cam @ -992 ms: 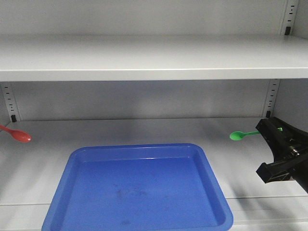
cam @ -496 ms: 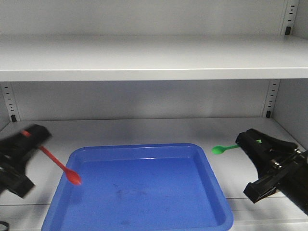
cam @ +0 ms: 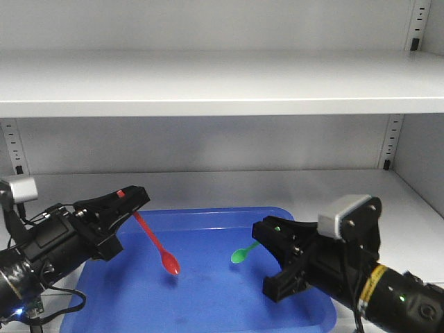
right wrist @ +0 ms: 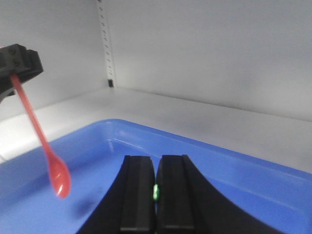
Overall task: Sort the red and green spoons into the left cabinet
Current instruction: 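Extend both grippers with the spoons over the blue tray, then open the left gripper to drop the red spoon into the tray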
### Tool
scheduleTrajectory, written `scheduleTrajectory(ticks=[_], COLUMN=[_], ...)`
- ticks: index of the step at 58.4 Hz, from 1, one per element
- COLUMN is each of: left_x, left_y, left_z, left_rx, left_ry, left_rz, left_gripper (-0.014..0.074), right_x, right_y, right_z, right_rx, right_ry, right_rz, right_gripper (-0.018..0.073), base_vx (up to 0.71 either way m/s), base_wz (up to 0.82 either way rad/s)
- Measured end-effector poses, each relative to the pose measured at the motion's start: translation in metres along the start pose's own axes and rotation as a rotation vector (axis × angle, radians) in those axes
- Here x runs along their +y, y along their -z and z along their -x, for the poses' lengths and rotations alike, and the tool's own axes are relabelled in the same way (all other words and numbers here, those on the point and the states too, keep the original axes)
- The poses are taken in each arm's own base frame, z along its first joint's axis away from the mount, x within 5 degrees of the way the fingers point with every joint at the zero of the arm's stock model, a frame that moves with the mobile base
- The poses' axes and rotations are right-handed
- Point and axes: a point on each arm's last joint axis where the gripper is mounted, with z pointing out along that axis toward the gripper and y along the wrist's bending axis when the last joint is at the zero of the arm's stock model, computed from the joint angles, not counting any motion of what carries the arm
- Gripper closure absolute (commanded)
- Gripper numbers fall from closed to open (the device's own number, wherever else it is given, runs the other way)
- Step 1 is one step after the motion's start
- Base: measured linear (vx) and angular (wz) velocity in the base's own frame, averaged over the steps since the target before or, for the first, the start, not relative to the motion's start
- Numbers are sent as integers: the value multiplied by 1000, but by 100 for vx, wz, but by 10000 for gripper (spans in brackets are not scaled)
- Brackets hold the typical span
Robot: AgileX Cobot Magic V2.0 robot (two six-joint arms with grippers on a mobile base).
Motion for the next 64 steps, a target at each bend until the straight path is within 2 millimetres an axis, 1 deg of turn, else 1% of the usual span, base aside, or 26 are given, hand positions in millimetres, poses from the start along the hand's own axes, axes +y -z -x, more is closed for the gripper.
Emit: scheduleTrajectory(ticks=[3,6,13,19,22,27,31,36,50,55,64], left_x=[2,4,9,11,11,11,11,11,12,12,11], left_y=[-1,-2,-3,-3,-3,-3,-3,-3,-3,-3,-3], left_z=[-3,-5,-11,-12,-12,-12,-12,-12,-13,-13,-14], left_rx=[9,22,50,58,58,60,61,64,83,86,104], left_ry=[7,18,59,65,57,7,-43,-123,-320,-425,-678], left_rz=[7,18,47,60,60,59,58,55,62,58,29], left_gripper=[447,393,224,85,28,-29,-38,-27,32,43,43], right_x=[-2,-4,-7,-10,-10,-10,-11,-11,-11,-11,-11], right_y=[-4,-7,-7,-7,-7,-7,-7,-7,-7,-7,-7], right_z=[4,6,5,3,2,2,2,2,2,2,2], right_rx=[14,26,58,86,91,91,91,92,93,93,93], right_ry=[9,11,-21,-35,-41,-49,-50,-27,9,12,13], right_rz=[-17,-34,-73,-99,-105,-109,-110,-109,-109,-109,-109], right_gripper=[345,307,182,77,30,-18,-37,-35,-33,-33,-33], base_vx=[0,0,0,0,0,0,0,0,0,0,0], base_wz=[0,0,0,0,0,0,0,0,0,0,0])
